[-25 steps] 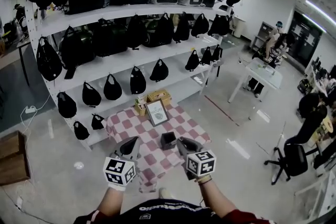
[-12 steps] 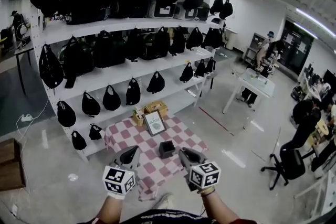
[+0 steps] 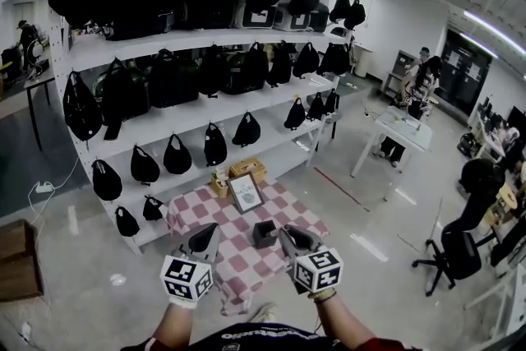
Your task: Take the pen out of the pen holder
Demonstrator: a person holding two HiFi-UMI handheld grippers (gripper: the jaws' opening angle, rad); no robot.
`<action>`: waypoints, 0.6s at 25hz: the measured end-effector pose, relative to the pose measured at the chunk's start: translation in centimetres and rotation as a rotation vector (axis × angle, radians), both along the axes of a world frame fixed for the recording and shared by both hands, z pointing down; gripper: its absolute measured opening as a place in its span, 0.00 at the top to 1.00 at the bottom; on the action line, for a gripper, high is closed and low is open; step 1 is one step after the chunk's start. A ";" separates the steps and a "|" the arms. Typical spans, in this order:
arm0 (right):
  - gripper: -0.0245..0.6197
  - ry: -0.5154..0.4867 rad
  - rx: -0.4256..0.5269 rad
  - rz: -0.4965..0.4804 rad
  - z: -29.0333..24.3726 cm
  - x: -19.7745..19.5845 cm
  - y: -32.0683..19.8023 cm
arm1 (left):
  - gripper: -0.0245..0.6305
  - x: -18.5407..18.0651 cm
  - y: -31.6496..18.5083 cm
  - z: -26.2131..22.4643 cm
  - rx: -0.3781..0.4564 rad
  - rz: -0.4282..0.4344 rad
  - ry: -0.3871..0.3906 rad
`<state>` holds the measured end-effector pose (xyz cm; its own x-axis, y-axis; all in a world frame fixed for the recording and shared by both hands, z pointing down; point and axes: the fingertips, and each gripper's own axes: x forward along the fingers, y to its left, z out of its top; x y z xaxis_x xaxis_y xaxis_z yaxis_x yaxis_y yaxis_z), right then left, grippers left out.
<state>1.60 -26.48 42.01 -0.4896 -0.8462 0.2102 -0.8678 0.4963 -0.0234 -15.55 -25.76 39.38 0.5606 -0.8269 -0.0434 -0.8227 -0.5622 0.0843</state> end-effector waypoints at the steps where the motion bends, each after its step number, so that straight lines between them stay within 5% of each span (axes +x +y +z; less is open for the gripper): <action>1: 0.86 -0.002 -0.002 0.002 0.1 0.0 0.0 | 0.96 0.1 0.0 0.0 0.001 0.004 0.001; 15: 0.86 0.000 -0.018 0.003 0.6 -0.3 0.5 | 0.96 0.5 0.2 0.9 -0.042 0.044 0.051</action>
